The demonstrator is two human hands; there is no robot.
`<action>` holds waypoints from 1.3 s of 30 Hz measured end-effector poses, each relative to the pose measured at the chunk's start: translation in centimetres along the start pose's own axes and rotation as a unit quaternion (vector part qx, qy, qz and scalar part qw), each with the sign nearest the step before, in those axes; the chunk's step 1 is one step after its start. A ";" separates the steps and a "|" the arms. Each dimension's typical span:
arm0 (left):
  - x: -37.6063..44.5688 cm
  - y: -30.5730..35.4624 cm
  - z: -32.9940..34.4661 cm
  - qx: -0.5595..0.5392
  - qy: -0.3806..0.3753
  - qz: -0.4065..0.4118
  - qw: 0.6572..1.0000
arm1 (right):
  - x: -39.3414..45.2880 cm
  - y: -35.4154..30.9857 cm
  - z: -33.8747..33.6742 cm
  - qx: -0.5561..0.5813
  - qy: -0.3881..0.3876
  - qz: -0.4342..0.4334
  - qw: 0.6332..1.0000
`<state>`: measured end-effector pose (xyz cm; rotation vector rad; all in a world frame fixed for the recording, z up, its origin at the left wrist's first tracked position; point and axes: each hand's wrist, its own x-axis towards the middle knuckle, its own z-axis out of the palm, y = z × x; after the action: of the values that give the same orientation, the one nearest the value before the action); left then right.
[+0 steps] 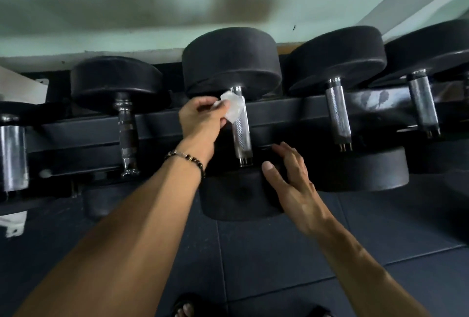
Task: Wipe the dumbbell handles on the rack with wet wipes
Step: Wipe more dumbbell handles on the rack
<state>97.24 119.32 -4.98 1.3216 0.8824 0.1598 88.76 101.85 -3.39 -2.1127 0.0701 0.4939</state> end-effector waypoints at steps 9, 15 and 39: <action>0.2 -0.1 0.8 0.254 0.026 0.113 0.960 | 0.0 1.2 0.7 0.000 0.024 -0.049 0.999; 0.5 0.1 1.4 0.232 -0.018 0.064 0.970 | 0.2 1.7 0.8 0.007 0.025 -0.063 0.998; 4.2 -1.0 1.1 -0.088 -0.179 -0.197 0.960 | 0.2 2.1 1.1 -0.014 0.048 -0.089 0.995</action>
<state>100.43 120.55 -7.81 0.9461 0.7814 -0.2987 88.06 101.62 -5.65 -2.1464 -0.0704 0.2899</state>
